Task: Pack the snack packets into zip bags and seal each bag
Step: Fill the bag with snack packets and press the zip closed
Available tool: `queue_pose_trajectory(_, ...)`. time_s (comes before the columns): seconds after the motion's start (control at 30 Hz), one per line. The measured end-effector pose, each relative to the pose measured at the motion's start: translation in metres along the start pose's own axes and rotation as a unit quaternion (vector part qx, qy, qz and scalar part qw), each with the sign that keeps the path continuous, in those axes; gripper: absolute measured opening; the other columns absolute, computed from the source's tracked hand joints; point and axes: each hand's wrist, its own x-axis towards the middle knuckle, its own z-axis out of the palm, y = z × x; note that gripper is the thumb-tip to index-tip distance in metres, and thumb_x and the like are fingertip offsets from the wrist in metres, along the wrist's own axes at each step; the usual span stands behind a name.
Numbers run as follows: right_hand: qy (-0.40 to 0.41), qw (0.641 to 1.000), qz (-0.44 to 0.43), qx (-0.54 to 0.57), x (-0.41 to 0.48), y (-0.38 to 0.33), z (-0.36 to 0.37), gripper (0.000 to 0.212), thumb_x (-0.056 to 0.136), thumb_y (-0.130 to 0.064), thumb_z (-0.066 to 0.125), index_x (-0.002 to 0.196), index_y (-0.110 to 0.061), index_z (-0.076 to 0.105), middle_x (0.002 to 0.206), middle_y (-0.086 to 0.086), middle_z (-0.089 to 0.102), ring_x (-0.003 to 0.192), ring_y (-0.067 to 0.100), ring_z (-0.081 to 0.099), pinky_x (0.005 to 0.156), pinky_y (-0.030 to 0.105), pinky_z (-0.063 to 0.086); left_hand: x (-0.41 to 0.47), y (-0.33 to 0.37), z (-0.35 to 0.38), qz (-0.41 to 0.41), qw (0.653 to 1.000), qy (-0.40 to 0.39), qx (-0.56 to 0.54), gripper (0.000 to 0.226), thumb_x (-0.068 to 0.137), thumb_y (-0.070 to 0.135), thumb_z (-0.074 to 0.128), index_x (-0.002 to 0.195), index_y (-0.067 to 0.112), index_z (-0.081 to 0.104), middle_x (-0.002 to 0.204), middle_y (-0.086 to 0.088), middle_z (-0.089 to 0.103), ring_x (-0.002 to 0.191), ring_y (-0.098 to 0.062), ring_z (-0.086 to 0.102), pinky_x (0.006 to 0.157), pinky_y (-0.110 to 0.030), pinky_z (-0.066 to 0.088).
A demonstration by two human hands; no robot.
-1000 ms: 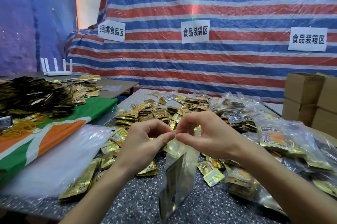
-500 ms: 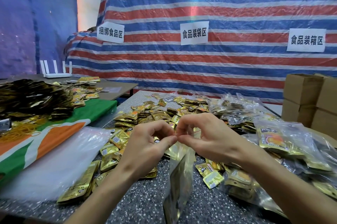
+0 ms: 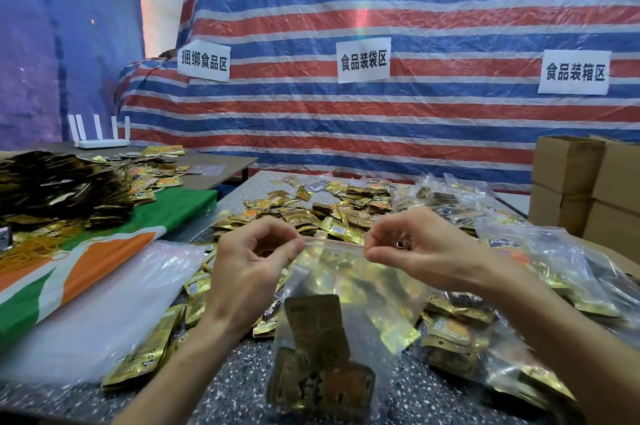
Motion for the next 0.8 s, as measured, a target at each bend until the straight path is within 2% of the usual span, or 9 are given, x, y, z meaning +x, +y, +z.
queue_pose_trajectory(0.07,-0.016,1.000,0.009,0.003,-0.002,0.002,0.004,0.011,0.095,-0.024,0.067,0.085,-0.028,0.068,0.076,-0.016,0.065,0.068,-0.004,0.055,0.066,0.013,0.044,-0.003,-0.003,0.003,-0.011,1.000,0.000,-0.007,0.005,0.077,0.020,0.071,0.077,0.025,0.072,0.076,0.000,0.070,0.073,-0.014,0.065,0.066,-0.022,0.053)
queue_pose_trajectory(0.17,-0.016,1.000,0.010,0.003,-0.006,0.006,0.005,0.008,0.096,-0.021,0.066,0.095,-0.028,0.067,0.082,-0.010,0.064,0.072,-0.001,0.055,0.069,0.015,0.045,-0.007,-0.004,0.007,-0.017,0.999,-0.030,-0.007,0.005,0.080,0.022,0.069,0.078,0.026,0.071,0.077,0.000,0.069,0.074,-0.014,0.064,0.066,-0.022,0.051)
queue_pose_trajectory(0.23,-0.016,1.000,-0.004,0.008,-0.008,0.005,0.007,0.011,0.095,-0.021,0.066,0.097,-0.032,0.065,0.081,-0.010,0.060,0.074,0.000,0.054,0.072,0.019,0.048,-0.010,-0.004,0.007,-0.017,0.999,-0.044,-0.012,0.005,0.082,0.021,0.069,0.079,0.025,0.070,0.079,0.000,0.070,0.075,-0.013,0.065,0.066,-0.021,0.050)
queue_pose_trajectory(0.3,-0.008,1.000,-0.023,0.000,-0.006,-0.002,0.015,0.003,0.092,-0.031,0.067,0.092,-0.034,0.065,0.082,-0.015,0.062,0.080,0.000,0.057,0.076,0.022,0.050,-0.014,-0.002,0.009,-0.007,0.999,-0.054,-0.001,0.007,0.085,0.019,0.068,0.080,0.024,0.068,0.079,0.002,0.069,0.075,-0.010,0.064,0.065,-0.018,0.048)
queue_pose_trajectory(0.37,0.012,0.999,-0.047,-0.006,0.001,-0.012,0.025,0.006,0.091,-0.038,0.068,0.089,-0.033,0.067,0.087,-0.017,0.066,0.086,0.001,0.059,0.080,0.027,0.052,-0.017,0.000,0.013,-0.001,0.998,-0.063,0.024,0.013,0.089,0.016,0.068,0.081,0.024,0.066,0.079,0.003,0.067,0.075,-0.011,0.062,0.064,-0.022,0.048)
queue_pose_trajectory(0.47,0.028,0.997,-0.077,0.001,0.012,-0.025,0.036,0.005,0.093,-0.033,0.067,0.091,-0.029,0.070,0.086,-0.014,0.069,0.085,0.006,0.063,0.080,0.040,0.055,-0.021,0.003,0.017,0.018,0.996,-0.065,0.056,0.020,0.093,0.007,0.066,0.082,0.023,0.064,0.080,0.001,0.065,0.077,-0.015,0.061,0.067,-0.028,0.048)
queue_pose_trajectory(0.6,0.019,0.996,-0.083,0.000,0.015,-0.030,0.037,0.010,0.092,-0.034,0.067,0.091,-0.026,0.073,0.081,-0.012,0.067,0.081,0.010,0.062,0.079,0.046,0.054,-0.022,0.006,0.011,0.023,0.997,-0.062,0.048,0.008,0.091,0.022,0.062,0.084,0.026,0.062,0.081,0.000,0.064,0.075,-0.012,0.060,0.062,-0.031,0.046)
queue_pose_trajectory(0.73,0.030,0.997,-0.071,-0.010,0.016,-0.033,0.039,0.005,0.092,-0.031,0.068,0.090,-0.029,0.071,0.080,-0.004,0.066,0.080,0.019,0.060,0.077,0.051,0.052,-0.020,0.007,0.008,0.040,0.990,-0.101,0.095,0.009,0.092,0.029,0.057,0.085,0.027,0.062,0.080,0.006,0.062,0.077,-0.014,0.058,0.065,-0.017,0.044)
queue_pose_trajectory(0.8,0.034,0.997,-0.069,-0.024,0.016,-0.035,0.037,0.005,0.093,-0.029,0.067,0.088,-0.030,0.070,0.079,-0.003,0.065,0.079,0.020,0.059,0.075,0.051,0.052,-0.019,0.006,0.007,0.058,0.983,-0.125,0.122,0.012,0.094,0.030,0.054,0.086,0.028,0.063,0.080,0.008,0.062,0.078,-0.015,0.058,0.066,-0.017,0.043)
